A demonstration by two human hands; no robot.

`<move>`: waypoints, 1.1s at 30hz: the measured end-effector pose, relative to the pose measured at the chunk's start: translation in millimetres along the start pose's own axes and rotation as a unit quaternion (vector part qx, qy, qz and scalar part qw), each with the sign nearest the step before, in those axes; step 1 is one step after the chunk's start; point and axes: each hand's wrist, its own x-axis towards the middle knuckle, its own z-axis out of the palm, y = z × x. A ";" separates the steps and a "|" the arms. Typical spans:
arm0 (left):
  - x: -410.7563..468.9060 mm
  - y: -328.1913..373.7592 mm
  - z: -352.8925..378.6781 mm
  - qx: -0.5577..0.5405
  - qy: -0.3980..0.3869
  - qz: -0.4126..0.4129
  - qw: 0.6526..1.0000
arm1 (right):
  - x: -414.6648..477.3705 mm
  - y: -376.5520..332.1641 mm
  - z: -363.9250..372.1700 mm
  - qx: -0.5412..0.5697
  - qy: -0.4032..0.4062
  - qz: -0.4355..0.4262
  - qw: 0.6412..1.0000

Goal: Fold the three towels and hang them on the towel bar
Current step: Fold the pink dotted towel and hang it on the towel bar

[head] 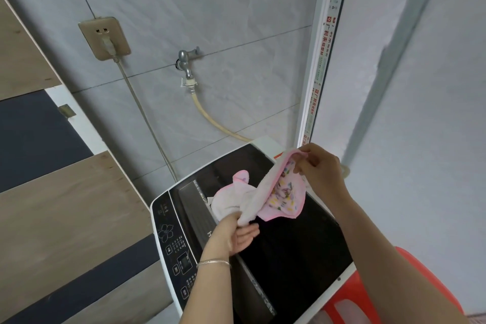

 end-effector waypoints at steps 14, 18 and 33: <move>-7.7 61.3 -56.6 -0.544 -0.050 0.222 0.807 | 16.9 9.8 -4.8 0.073 0.095 0.054 0.991; -26.2 71.3 -67.5 -0.620 -0.113 0.247 0.736 | 29.3 9.9 -1.0 0.062 0.099 0.072 0.991; -53.3 69.9 -82.3 -0.116 0.257 0.487 0.826 | 44.5 20.6 1.5 0.078 0.098 0.104 0.987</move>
